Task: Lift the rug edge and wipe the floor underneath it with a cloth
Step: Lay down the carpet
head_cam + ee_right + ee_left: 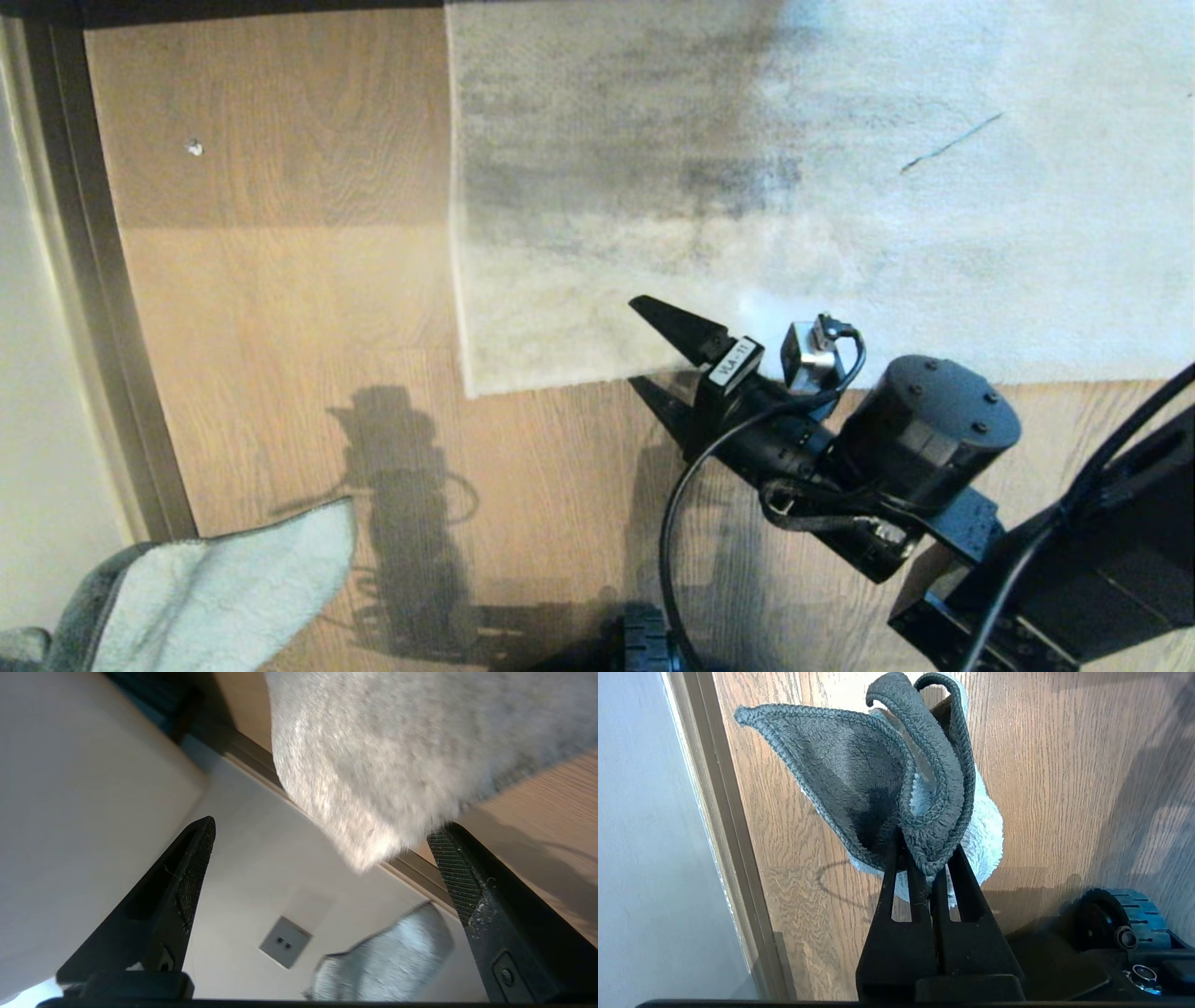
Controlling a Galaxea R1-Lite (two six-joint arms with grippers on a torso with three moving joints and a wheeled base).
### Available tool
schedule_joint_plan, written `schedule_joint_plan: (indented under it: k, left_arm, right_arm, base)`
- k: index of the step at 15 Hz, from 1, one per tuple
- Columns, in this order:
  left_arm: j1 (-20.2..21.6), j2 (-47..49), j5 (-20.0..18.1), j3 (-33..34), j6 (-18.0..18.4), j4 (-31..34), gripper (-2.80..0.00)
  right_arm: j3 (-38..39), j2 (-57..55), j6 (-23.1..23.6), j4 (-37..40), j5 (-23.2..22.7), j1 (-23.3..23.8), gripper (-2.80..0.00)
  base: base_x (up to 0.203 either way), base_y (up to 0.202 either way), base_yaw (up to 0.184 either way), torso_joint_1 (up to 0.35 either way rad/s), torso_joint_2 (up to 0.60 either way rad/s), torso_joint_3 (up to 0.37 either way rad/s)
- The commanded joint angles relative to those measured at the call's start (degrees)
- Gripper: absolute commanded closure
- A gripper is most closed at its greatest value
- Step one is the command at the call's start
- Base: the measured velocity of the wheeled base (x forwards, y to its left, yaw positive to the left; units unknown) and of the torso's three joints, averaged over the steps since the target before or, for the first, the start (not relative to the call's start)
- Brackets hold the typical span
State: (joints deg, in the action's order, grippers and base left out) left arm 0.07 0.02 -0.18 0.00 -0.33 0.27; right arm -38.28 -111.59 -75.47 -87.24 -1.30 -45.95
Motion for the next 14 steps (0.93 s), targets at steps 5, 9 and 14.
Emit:
schedule_joint_plan:
  k: [5, 9, 14]
  left_arm:
    - [0.0, 0.0, 0.0, 0.0, 0.0, 0.0, 0.0]
    - [0.0, 0.0, 0.0, 0.0, 0.0, 0.0, 0.0]
    - [0.0, 0.0, 0.0, 0.0, 0.0, 0.0, 0.0]
  right_arm:
    - [0.1, -5.6, 0.4, -2.7, 0.0, 0.0, -2.8]
    - [0.0, -6.6, 0.4, -2.7, 0.0, 0.0, -2.8]
    - [0.5, -6.8, 1.6, -2.7, 0.5, 0.1, 0.0]
  base:
    - [0.0, 0.0, 0.0, 0.0, 0.0, 0.0]
    - [0.0, 0.0, 0.0, 0.0, 0.0, 0.0]
    - [0.0, 0.0, 0.0, 0.0, 0.0, 0.0]
